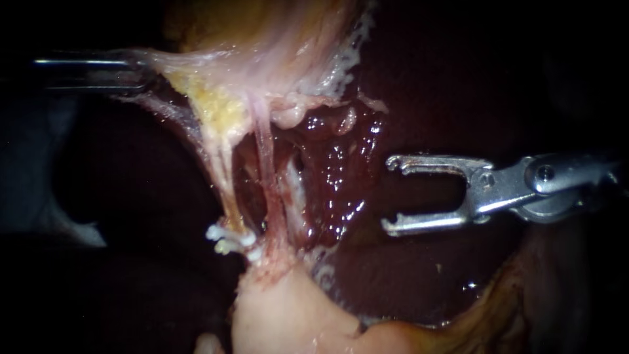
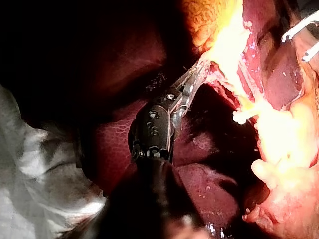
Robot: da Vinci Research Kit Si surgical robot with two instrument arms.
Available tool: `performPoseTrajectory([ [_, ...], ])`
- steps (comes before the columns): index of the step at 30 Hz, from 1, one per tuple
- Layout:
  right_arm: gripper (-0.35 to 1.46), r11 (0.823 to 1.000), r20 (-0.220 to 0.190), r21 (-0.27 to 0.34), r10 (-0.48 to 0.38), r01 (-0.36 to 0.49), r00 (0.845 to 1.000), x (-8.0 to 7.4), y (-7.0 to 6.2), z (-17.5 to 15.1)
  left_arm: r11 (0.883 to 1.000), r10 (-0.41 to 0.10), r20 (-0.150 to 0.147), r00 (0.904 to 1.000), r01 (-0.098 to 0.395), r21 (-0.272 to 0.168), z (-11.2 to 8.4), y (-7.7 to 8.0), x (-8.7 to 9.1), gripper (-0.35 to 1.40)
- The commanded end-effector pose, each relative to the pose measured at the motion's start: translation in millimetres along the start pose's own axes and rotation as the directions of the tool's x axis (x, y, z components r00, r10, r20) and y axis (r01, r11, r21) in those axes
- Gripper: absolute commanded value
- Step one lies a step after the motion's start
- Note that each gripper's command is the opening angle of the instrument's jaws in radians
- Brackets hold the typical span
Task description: Going back second clip left tube
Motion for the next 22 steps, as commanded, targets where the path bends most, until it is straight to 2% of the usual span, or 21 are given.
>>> performPoseTrajectory([
  [1,0.50,1.000,-0.001,0.001,0.000,0.000,1.000,0.0,-0.1,0.1,1.000,0.001,0.000,1.0000,-0.001,-0.001,0.4,0.1,-0.2,-0.35],
  [10,0.50,1.000,-0.001,0.001,0.000,0.000,1.000,0.0,-0.1,0.2,1.000,0.010,0.011,0.9999,-0.010,-0.021,4.4,1.3,-2.0,-0.35],
  [22,0.50,1.000,0.000,0.001,-0.006,0.006,1.000,0.0,-0.2,0.1,1.000,0.013,0.015,0.9998,-0.012,-0.024,4.7,1.2,-2.1,-0.35],
])
